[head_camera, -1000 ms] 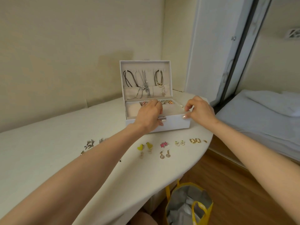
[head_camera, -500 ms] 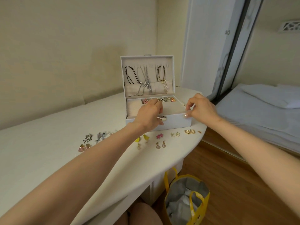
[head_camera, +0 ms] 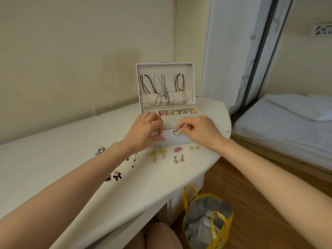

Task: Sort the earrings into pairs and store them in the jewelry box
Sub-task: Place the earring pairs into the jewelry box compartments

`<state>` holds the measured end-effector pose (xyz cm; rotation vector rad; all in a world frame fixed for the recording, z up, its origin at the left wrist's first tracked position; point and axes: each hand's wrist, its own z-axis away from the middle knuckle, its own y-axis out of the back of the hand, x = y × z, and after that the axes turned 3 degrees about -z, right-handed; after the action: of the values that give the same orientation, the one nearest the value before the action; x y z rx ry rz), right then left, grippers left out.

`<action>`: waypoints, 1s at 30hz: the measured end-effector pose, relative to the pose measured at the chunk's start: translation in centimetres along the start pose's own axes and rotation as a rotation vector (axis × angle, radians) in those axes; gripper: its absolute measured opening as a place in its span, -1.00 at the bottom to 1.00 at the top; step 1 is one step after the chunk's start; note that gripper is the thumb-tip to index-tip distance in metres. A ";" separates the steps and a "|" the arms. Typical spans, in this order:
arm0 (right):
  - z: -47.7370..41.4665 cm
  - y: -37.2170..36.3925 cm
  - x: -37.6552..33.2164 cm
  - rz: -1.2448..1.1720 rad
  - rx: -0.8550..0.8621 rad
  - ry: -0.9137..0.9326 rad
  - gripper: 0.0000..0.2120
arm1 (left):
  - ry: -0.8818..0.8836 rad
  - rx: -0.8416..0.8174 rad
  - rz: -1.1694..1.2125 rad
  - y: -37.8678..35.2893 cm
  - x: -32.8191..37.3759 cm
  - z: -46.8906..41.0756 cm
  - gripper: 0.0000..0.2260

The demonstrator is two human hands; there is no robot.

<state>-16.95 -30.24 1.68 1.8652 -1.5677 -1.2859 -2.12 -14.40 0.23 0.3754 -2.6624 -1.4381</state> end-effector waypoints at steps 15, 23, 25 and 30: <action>-0.9 -4.8 -3.5 0.179 -0.307 -0.020 -0.82 | 0.010 -0.096 -0.024 -1.6 -0.8 2.5 -0.75; -1.5 -4.0 -3.8 0.081 -0.289 -0.078 -0.86 | 0.008 0.026 0.117 -0.9 -1.1 2.7 -0.78; -2.3 -3.1 -4.0 0.001 -0.252 -0.104 -0.88 | 0.029 0.084 0.171 -0.3 -1.8 2.1 -0.74; -5.2 -1.8 -4.0 -0.160 -0.162 -0.136 -0.88 | 0.229 0.158 0.411 1.5 -2.7 0.2 -0.85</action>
<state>-11.46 -27.38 4.55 1.8658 -1.3540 -1.5909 0.22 -12.74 1.43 -0.0026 -2.4824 -1.0043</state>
